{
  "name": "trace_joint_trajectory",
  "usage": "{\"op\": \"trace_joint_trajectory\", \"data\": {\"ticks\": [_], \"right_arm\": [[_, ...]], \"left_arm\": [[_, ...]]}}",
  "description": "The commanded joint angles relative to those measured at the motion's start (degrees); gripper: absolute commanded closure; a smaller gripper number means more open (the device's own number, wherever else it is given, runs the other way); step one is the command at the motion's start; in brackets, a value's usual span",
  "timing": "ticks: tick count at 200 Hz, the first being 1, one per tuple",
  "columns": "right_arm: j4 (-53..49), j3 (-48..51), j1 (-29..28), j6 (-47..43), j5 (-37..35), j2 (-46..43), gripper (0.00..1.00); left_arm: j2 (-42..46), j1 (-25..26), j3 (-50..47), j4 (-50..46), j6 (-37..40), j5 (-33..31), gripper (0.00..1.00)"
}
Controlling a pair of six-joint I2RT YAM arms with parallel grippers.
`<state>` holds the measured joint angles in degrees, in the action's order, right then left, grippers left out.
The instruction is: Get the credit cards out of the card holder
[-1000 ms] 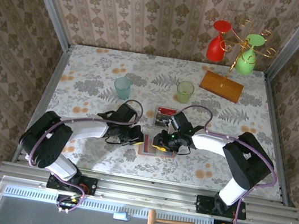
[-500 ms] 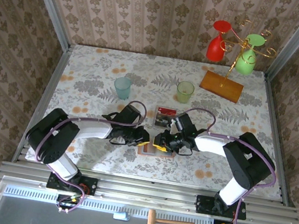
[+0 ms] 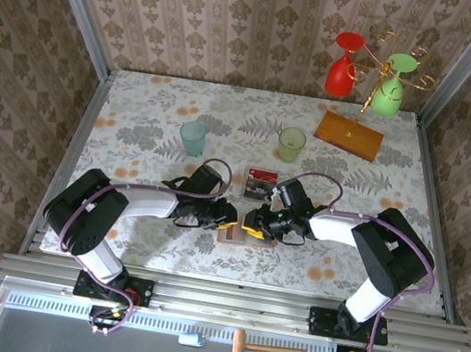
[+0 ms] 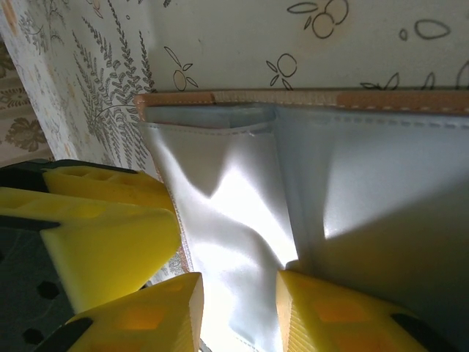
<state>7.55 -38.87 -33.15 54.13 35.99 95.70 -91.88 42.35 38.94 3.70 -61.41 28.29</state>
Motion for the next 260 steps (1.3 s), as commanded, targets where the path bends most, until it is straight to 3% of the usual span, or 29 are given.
{"op": "trace_joint_trajectory", "data": {"ticks": [1, 61, 156, 260], "right_arm": [[0.7, 1.0, 0.4, 0.8, 1.2, -0.8, 0.68], [0.5, 1.4, 0.5, 1.4, 1.1, -2.4, 0.68], [-14.8, -1.8, 2.5, -3.8, -4.7, -13.3, 0.65], [-18.9, -1.0, 6.5, -5.9, -4.5, -19.1, 0.64]], "left_arm": [[-1.5, 0.8, 0.8, 2.9, -1.7, 1.7, 0.76], [-1.5, 1.0, 0.7, 4.5, -2.5, 2.1, 0.79], [-0.2, 1.2, 2.4, 3.2, -2.1, 2.5, 0.79], [-4.7, 2.9, 8.8, 2.4, -1.4, 3.9, 0.81]]}}
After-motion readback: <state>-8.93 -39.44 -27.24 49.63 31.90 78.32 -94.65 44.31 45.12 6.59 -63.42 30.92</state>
